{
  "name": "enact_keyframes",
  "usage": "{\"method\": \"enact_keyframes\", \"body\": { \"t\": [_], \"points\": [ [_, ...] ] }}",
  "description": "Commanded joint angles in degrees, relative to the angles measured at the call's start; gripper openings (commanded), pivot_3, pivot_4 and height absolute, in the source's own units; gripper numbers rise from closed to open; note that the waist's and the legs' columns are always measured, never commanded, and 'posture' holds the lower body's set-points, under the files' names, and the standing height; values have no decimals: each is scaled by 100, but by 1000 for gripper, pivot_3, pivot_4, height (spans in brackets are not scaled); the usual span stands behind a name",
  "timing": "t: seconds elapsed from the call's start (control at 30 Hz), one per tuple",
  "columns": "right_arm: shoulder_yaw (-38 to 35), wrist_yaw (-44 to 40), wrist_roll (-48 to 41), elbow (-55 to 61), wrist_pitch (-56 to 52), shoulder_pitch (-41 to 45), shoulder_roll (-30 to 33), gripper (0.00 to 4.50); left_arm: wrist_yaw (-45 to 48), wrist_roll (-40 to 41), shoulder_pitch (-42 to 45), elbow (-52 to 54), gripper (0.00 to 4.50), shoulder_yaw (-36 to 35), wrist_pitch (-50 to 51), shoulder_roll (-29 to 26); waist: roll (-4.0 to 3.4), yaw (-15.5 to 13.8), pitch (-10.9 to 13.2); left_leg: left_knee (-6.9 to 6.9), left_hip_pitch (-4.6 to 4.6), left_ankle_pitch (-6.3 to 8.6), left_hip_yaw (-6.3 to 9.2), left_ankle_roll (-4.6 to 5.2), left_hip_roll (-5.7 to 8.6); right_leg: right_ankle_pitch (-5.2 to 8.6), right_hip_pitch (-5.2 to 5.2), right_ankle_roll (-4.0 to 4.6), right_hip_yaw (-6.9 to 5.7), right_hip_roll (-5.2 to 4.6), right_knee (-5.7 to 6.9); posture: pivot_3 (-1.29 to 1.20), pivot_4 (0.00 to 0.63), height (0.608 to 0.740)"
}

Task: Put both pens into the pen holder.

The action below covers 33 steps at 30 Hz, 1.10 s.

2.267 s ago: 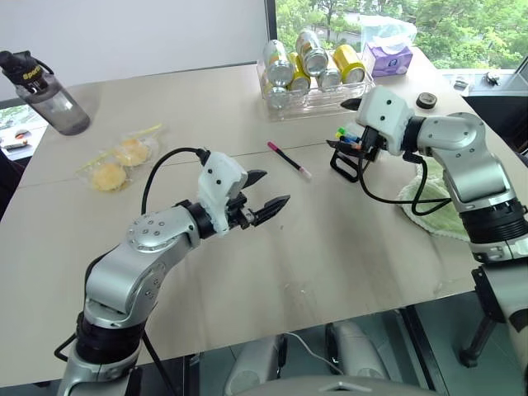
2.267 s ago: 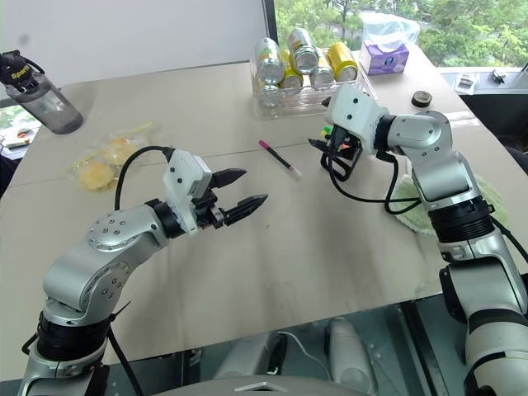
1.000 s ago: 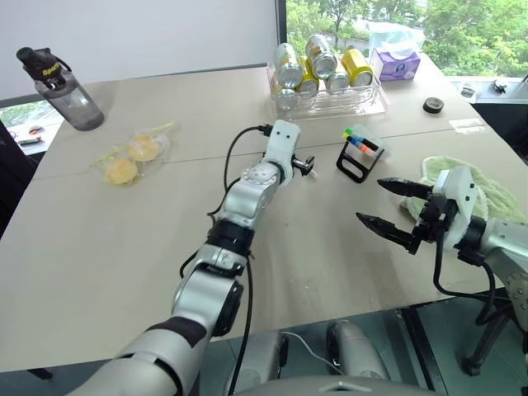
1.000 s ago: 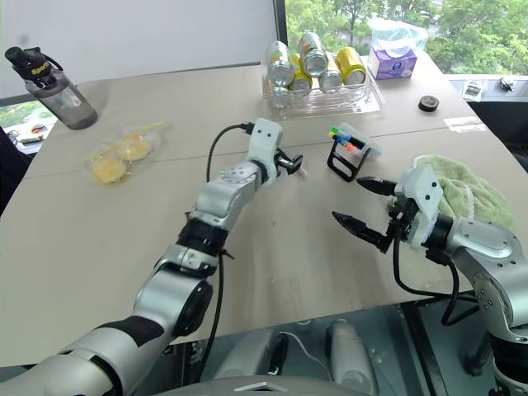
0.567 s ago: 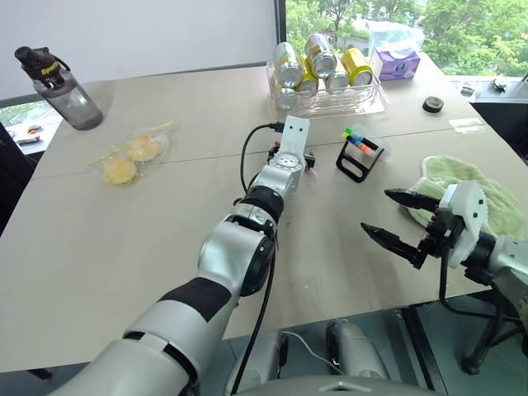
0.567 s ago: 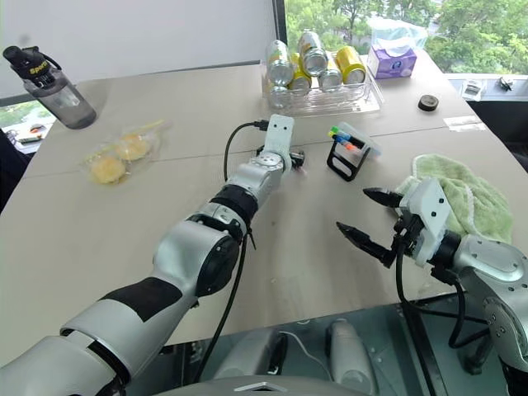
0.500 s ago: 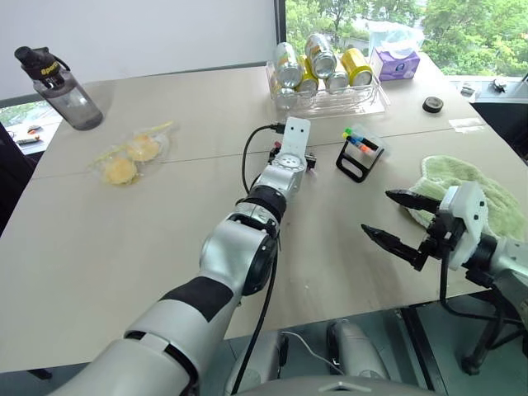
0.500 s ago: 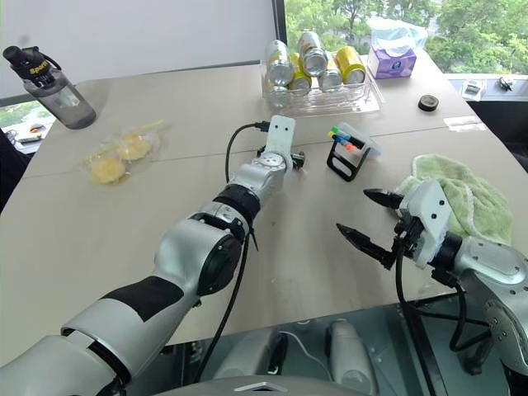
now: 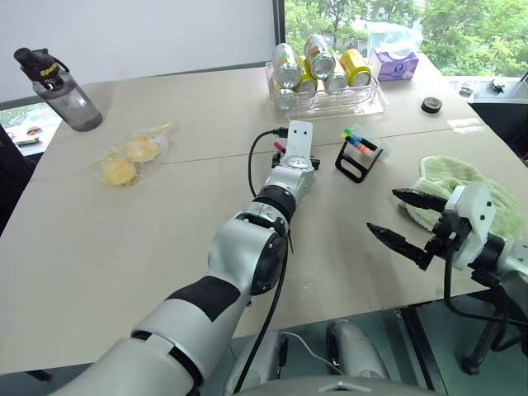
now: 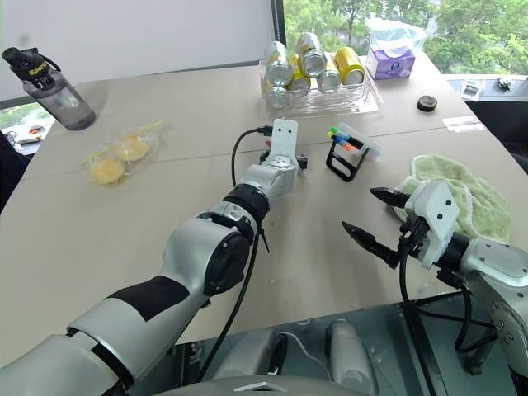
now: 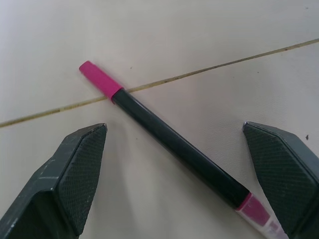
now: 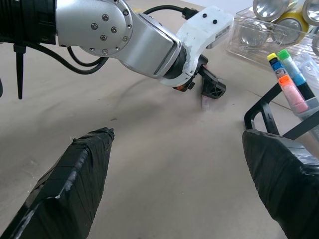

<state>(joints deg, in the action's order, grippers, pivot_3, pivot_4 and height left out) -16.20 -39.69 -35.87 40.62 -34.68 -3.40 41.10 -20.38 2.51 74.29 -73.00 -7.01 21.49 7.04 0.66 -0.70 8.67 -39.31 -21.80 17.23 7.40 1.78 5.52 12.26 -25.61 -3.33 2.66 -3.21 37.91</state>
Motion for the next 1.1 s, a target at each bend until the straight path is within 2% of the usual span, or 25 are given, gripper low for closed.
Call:
{"method": "enact_keyframes", "body": {
  "t": [0.03,0.1,0.27,0.37,0.67,0.83,0.93,1.1],
  "points": [
    [-262,282,101,106,-130,-8,155,4423,-225,8,-162,-242,4248,-135,382,5,4,6,-5,1,3,0,-5,0,0,0,0,0,4,1,1,0,150,739],
    [-313,414,147,65,-199,-8,180,4423,-211,-13,-174,-231,3782,-151,368,8,8,14,-8,2,4,0,-9,0,-3,0,1,0,8,3,2,0,150,739],
    [-357,570,113,138,-339,-79,192,4423,-274,-22,-190,-224,1238,-226,368,19,10,126,-9,6,11,0,-26,-1,-10,0,0,0,24,8,5,0,150,739],
    [-364,597,120,162,-360,-98,195,4423,-368,-21,-195,-225,35,-247,406,32,10,178,-11,10,19,1,-40,0,-14,-1,0,-1,38,12,8,0,150,739],
    [-357,609,132,154,-344,-102,204,4423,-583,-7,-239,-138,35,-266,559,61,11,178,-14,11,25,1,-49,0,-17,-2,0,-4,46,17,11,0,150,739],
    [-313,673,62,101,-355,22,119,4423,-113,1,-429,410,35,-191,130,-115,9,178,-15,11,26,1,-51,-1,-18,-2,0,-4,47,19,12,0,150,739],
    [-263,734,-88,45,-432,197,32,4423,768,158,-1010,1507,35,-133,-102,-320,9,175,-16,11,34,1,-57,-1,-20,-3,3,-5,53,19,18,0,150,739],
    [-44,924,-423,-175,-783,816,-125,4423,2514,530,-2784,4234,35,186,122,-984,5,230,-18,11,38,0,-64,-2,-23,-4,1,-4,62,23,23,0,150,739]
  ]
}}
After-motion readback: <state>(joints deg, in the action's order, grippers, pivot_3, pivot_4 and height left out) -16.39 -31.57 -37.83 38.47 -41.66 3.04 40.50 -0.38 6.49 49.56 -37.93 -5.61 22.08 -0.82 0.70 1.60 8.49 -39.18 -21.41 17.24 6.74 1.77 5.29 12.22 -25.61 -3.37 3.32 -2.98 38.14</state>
